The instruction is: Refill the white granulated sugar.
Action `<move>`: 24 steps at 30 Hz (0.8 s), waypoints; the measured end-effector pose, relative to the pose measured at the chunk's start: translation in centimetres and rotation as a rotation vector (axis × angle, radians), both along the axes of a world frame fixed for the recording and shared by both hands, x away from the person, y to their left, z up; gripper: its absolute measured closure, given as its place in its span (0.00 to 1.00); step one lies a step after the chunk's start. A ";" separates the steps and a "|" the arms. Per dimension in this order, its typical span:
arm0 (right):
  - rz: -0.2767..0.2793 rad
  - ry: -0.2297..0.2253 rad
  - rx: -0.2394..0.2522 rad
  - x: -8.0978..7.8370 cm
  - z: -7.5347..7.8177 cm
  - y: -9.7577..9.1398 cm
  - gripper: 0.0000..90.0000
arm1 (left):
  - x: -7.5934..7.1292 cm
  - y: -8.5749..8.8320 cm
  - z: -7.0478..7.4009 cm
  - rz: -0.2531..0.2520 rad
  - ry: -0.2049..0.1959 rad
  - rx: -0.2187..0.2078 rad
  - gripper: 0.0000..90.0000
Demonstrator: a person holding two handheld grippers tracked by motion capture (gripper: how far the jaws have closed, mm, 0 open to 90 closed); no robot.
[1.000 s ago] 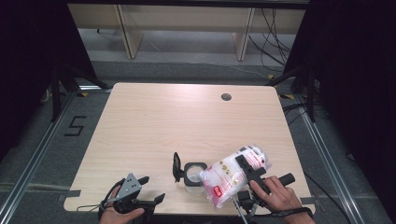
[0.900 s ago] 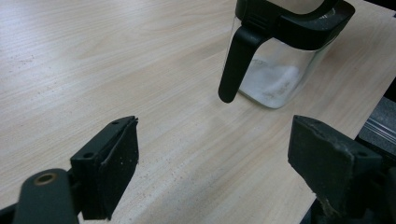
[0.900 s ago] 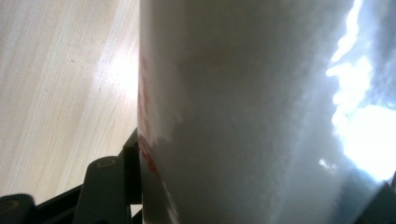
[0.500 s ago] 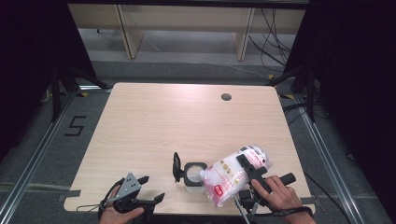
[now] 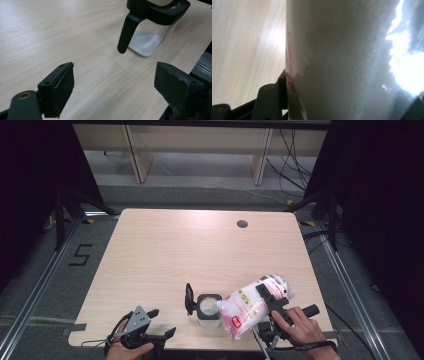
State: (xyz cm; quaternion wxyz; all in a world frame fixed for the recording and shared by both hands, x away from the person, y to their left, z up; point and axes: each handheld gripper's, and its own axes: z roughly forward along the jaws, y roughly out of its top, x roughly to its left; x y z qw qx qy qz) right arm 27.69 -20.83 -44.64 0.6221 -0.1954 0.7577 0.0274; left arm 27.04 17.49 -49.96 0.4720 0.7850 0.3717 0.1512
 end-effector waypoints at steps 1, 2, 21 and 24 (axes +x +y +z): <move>-0.016 0.006 0.002 -0.1 0.0 0.0 0.45 | 0.0 -0.1 0.0 0.005 -0.001 -0.006 0.18; 0.001 0.009 -0.010 0.0 0.1 0.0 0.45 | 0.0 -0.2 -0.1 0.012 -0.001 -0.022 0.18; 0.031 -0.017 -0.042 0.1 0.0 0.2 0.45 | -0.1 0.0 -0.1 0.003 0.002 -0.010 0.18; 0.018 -0.003 -0.040 0.1 0.0 0.1 0.45 | 0.0 0.0 0.0 0.003 0.001 -0.013 0.18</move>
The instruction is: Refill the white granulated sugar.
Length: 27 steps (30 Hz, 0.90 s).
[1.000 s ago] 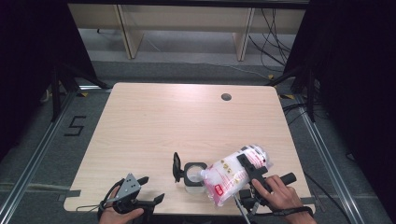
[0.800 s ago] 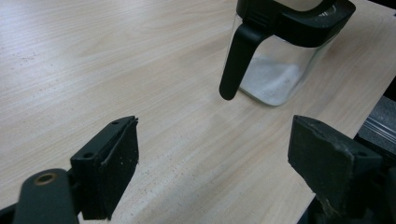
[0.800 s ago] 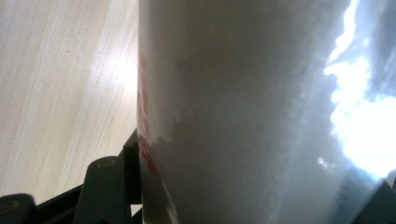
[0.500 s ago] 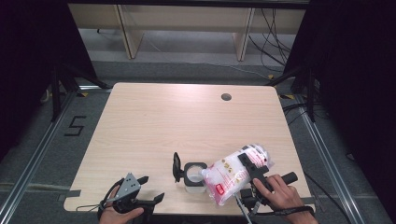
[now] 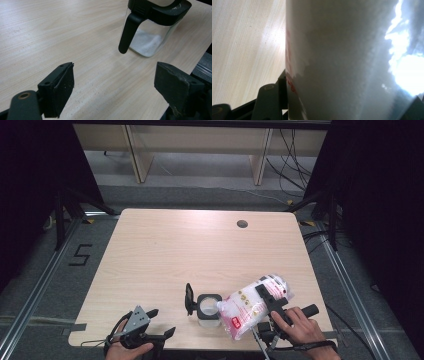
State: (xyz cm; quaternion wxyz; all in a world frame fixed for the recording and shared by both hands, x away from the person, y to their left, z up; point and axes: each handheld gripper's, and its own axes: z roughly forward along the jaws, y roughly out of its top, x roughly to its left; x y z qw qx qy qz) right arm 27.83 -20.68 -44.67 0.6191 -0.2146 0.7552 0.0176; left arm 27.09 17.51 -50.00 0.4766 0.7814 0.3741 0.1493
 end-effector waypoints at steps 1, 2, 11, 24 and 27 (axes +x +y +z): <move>0.003 0.002 0.003 0.0 0.0 0.0 0.45 | 0.0 0.0 0.0 0.004 0.000 0.006 0.18; 0.005 0.002 0.004 0.0 0.0 0.0 0.45 | -0.1 -0.1 0.0 0.004 -0.001 0.005 0.18; -0.010 0.009 0.038 -0.2 -0.3 0.0 0.45 | -0.1 0.0 0.0 0.004 0.000 0.008 0.18; 0.007 0.008 0.015 -0.4 -0.1 0.2 0.45 | 0.0 0.1 0.0 0.005 -0.002 -0.002 0.18; 0.018 0.002 -0.017 -0.4 0.0 0.2 0.45 | -0.2 0.0 -0.1 0.011 0.001 -0.015 0.18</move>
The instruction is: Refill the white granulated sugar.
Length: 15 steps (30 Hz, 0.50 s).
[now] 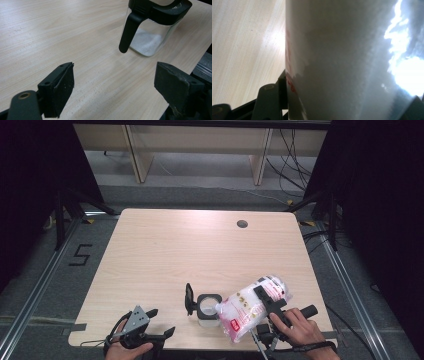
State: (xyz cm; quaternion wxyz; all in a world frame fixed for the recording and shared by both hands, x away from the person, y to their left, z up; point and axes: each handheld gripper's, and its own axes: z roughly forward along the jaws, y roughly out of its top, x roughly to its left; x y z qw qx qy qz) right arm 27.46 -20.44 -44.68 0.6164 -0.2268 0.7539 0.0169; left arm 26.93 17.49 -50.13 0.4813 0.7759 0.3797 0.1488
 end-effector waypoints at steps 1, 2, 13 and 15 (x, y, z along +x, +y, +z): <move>0.000 -0.010 0.010 0.0 -0.2 -0.1 0.45 | 0.1 0.2 0.1 -0.008 -0.001 0.018 0.18; 0.027 -0.019 -0.008 0.1 -0.1 0.1 0.45 | 0.1 0.1 0.1 -0.004 -0.001 0.010 0.18; 0.022 -0.012 0.005 0.0 -0.1 0.2 0.45 | -0.1 0.2 0.1 0.007 -0.001 0.009 0.18; 0.016 -0.009 0.015 0.0 -0.1 0.1 0.45 | 0.0 0.1 0.2 0.004 -0.006 -0.003 0.18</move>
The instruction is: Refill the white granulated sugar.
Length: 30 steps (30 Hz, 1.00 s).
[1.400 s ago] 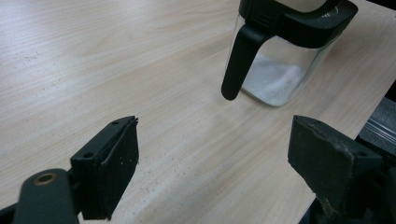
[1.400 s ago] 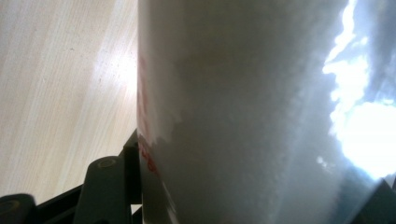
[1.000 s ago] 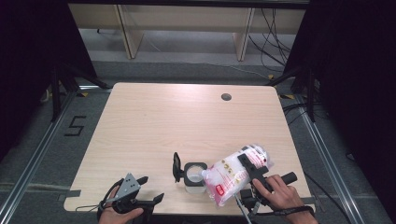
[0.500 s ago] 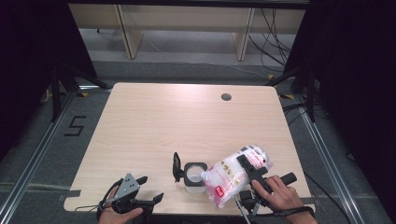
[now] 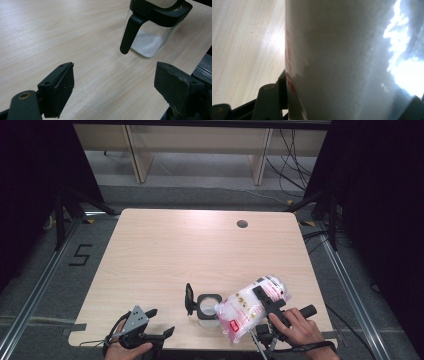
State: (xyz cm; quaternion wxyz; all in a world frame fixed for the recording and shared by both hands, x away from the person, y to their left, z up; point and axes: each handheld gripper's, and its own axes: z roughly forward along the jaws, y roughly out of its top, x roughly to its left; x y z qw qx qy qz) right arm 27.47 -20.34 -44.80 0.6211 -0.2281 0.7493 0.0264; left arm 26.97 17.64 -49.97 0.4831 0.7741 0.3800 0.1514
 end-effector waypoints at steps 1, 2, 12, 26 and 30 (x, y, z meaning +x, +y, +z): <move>0.003 -0.003 -0.005 0.0 0.0 0.0 0.45 | 0.0 0.0 0.0 -0.001 0.003 0.010 0.18; -0.010 -0.004 -0.012 0.0 0.0 -0.2 0.45 | -0.1 0.0 -0.1 0.000 0.005 0.008 0.18; -0.004 -0.007 -0.017 0.0 0.0 0.0 0.45 | 0.0 0.1 0.0 0.002 0.004 0.017 0.18; -0.010 -0.004 -0.011 -0.1 0.0 0.1 0.45 | -0.1 0.0 -0.1 0.005 0.006 0.005 0.18; -0.005 -0.006 -0.015 -0.1 0.1 0.1 0.45 | 0.0 0.1 -0.1 0.000 0.004 0.017 0.18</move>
